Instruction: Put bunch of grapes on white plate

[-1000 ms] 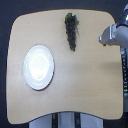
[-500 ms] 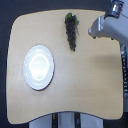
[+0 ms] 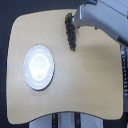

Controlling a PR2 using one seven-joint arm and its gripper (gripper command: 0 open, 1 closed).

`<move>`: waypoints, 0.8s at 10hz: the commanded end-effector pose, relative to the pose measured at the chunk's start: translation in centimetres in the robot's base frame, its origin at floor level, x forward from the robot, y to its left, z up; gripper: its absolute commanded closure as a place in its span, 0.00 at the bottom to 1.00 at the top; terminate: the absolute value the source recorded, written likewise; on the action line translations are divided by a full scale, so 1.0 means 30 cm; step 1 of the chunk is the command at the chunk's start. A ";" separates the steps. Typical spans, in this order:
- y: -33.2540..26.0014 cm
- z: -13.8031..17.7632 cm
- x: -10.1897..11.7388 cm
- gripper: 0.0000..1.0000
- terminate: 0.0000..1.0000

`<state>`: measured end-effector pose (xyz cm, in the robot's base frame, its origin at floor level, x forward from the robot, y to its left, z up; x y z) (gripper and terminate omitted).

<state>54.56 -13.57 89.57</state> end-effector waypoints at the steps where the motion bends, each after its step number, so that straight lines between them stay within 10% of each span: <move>1: 0.222 -0.101 0.105 0.00 0.00; 8: 0.301 -0.284 0.162 0.00 0.00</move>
<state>58.25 -4.90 84.97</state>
